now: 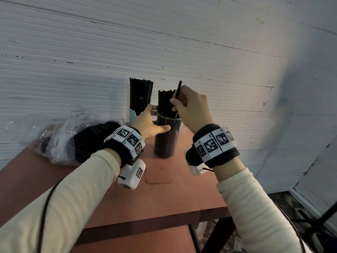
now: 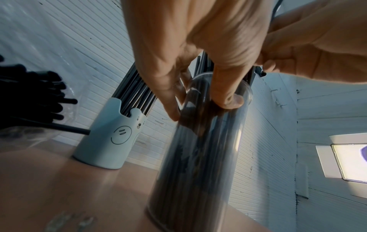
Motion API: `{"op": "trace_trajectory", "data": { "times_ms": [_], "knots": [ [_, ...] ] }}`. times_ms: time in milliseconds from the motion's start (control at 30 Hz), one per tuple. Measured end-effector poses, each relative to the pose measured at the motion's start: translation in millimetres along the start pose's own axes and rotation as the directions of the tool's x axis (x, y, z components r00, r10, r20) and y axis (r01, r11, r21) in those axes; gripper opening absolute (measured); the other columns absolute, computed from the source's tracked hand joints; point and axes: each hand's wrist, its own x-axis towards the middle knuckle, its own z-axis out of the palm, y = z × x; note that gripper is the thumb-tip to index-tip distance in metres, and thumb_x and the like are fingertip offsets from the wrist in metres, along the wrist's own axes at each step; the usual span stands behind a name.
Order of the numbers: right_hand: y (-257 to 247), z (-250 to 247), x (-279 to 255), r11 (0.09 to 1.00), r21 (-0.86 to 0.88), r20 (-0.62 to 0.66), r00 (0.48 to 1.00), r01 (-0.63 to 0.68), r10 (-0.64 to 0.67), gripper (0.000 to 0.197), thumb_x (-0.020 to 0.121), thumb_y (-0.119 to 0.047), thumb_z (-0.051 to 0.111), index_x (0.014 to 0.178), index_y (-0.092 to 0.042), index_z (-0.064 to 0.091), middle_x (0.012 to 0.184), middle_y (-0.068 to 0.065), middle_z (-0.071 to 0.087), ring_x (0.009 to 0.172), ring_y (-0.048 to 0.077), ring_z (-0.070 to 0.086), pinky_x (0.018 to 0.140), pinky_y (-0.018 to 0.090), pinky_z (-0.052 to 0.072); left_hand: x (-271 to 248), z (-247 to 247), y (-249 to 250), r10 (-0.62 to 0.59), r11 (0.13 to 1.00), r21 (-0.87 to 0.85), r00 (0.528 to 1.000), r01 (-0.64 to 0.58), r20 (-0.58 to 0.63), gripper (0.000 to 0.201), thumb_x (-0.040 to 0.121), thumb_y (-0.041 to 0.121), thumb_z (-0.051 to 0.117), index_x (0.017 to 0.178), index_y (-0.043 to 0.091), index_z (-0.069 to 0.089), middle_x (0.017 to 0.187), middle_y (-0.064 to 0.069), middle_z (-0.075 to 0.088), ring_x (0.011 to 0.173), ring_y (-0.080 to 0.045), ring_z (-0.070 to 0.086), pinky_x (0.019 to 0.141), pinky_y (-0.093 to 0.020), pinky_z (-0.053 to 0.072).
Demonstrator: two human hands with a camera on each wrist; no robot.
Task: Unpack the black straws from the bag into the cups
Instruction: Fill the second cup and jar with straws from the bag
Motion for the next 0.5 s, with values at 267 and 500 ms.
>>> {"op": "trace_trajectory", "data": {
  "times_ms": [267,500],
  "knots": [
    [3.0,8.8,4.1,0.986,-0.074,-0.096,0.983,0.152,-0.159,0.050,0.088,-0.006,0.060,0.135,-0.014,0.044,0.094,-0.003,0.055,0.083,0.015,0.055,0.075,0.027,0.049,0.1,-0.4,0.3,0.002,1.000,0.008,1.000,-0.002,0.007,0.073,0.074,0.027,0.081,0.133,0.018,0.040,0.134,0.001,0.053,0.123,-0.019,0.050,0.096,-0.026,0.034],
    [10.4,5.2,15.2,0.978,-0.128,-0.143,0.972,0.167,-0.185,0.028,0.094,-0.017,0.055,0.120,-0.011,0.061,0.112,0.003,0.066,0.100,0.019,0.062,0.087,0.029,0.049,1.9,0.7,-0.8,-0.017,1.000,-0.012,1.000,0.017,0.015,0.073,0.072,0.028,0.083,0.131,0.021,0.041,0.133,0.003,0.054,0.120,-0.022,0.055,0.107,-0.042,0.040]
  ]
}}
